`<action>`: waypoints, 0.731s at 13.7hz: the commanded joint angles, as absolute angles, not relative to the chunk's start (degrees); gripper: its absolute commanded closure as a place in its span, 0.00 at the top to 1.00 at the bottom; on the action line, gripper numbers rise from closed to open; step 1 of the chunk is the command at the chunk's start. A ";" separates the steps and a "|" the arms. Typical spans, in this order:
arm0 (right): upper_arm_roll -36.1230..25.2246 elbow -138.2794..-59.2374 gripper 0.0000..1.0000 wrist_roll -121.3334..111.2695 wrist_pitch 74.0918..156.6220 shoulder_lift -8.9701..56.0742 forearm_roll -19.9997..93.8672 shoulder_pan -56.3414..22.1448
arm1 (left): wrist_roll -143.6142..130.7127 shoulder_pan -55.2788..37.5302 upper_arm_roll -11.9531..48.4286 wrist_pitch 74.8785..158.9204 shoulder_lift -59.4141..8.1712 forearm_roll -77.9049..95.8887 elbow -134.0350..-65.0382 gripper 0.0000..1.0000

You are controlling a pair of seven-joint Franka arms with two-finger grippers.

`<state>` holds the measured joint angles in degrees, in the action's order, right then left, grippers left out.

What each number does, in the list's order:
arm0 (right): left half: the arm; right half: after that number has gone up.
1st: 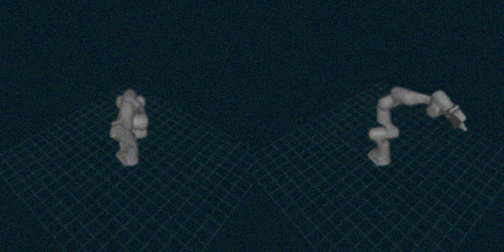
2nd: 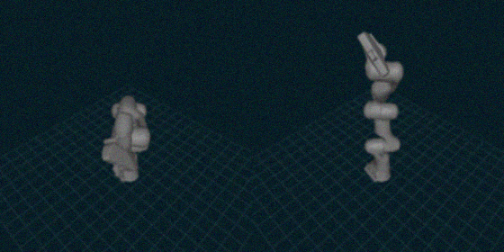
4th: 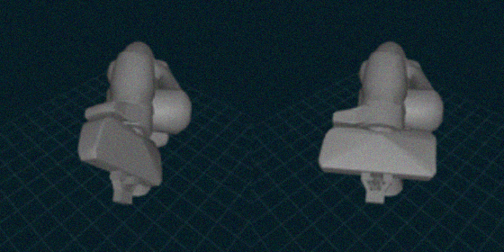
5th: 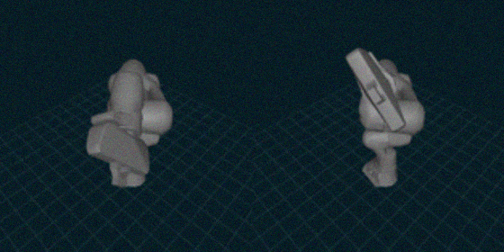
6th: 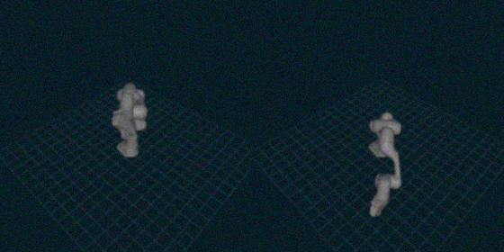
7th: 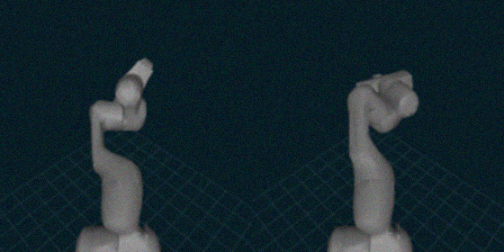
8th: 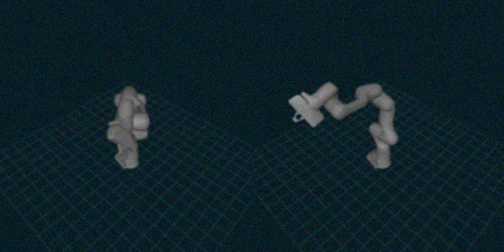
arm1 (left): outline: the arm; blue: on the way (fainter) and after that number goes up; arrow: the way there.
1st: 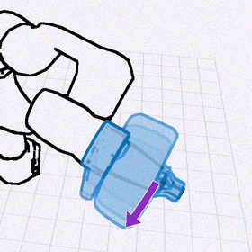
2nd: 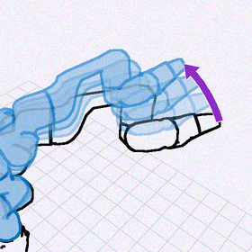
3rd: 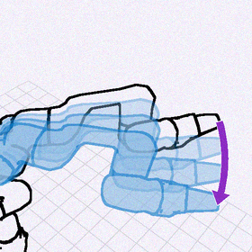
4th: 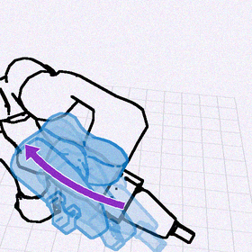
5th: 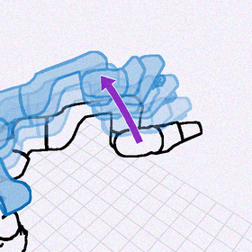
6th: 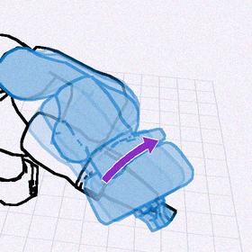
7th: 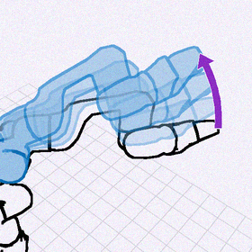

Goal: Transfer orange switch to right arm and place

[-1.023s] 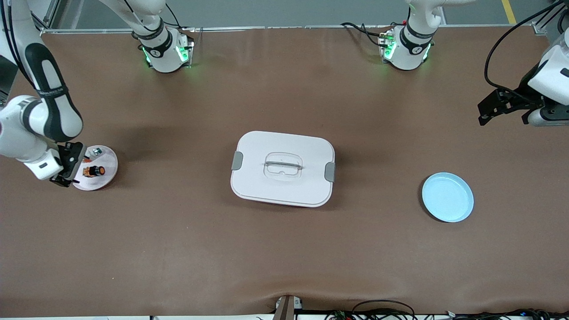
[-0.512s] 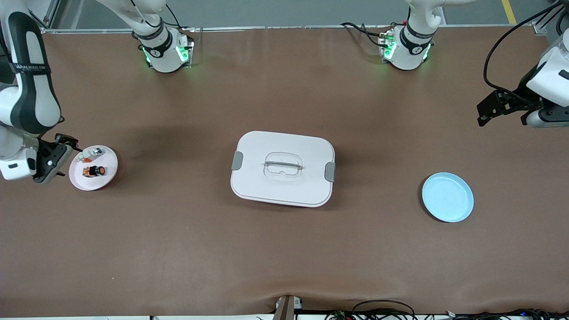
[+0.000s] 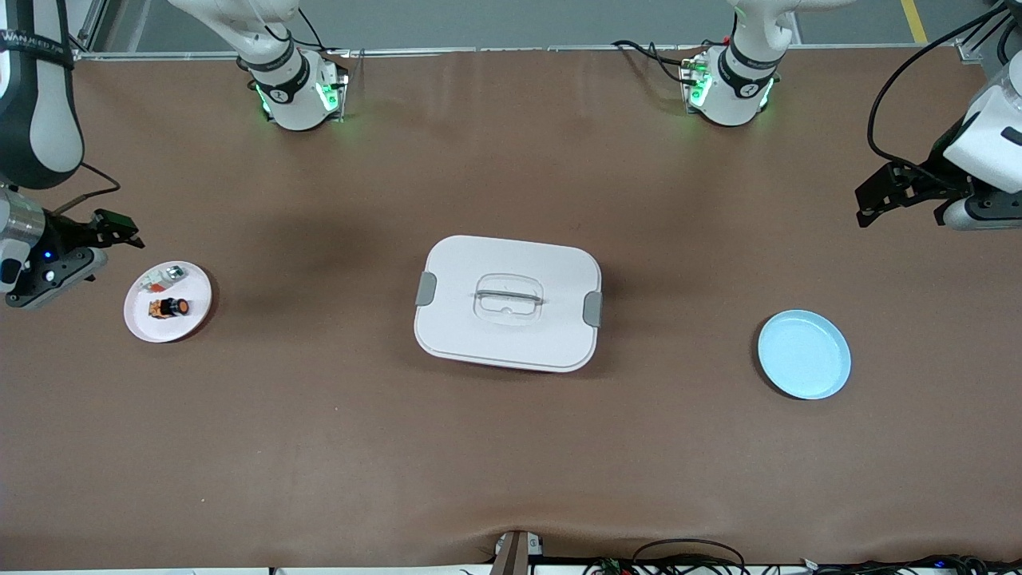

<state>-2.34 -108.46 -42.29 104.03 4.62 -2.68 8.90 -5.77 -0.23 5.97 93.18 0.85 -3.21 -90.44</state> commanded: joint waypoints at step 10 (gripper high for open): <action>-2.64 -96.17 1.00 -13.10 92.74 4.13 -1.93 -0.26 | -4.83 0.35 7.47 86.75 1.49 -2.02 -90.00 1.00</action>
